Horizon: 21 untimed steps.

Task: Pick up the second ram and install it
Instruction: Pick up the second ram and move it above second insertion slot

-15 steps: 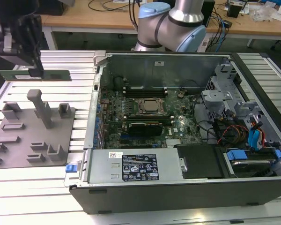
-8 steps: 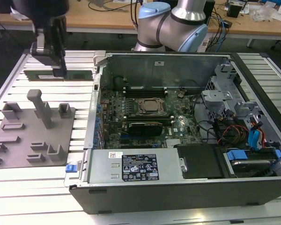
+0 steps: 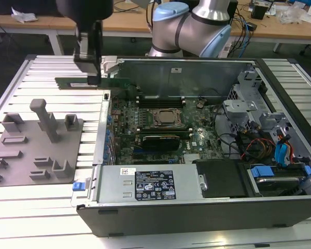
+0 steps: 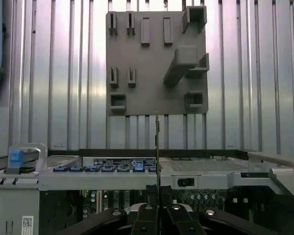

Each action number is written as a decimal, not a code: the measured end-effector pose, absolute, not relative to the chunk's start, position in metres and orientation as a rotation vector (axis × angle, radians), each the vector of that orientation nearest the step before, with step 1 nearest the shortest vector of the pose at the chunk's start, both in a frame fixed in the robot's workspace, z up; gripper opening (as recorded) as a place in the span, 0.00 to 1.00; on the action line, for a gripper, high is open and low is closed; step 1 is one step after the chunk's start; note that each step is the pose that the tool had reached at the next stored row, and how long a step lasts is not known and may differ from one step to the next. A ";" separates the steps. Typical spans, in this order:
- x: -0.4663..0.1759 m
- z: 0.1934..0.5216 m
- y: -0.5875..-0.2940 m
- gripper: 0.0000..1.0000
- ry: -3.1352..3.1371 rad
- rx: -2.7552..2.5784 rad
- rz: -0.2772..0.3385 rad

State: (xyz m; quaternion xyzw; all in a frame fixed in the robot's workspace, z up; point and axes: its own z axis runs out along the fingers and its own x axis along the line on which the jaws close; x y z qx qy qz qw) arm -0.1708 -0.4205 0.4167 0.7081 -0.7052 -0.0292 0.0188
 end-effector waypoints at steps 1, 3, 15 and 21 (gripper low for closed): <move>-0.162 0.417 -0.420 0.13 -2.189 2.198 -0.092; -0.152 0.417 -0.420 0.13 -2.188 2.197 -0.093; -0.084 0.417 -0.420 0.13 -2.185 2.193 -0.101; -0.054 0.417 -0.420 0.13 -2.183 2.191 -0.105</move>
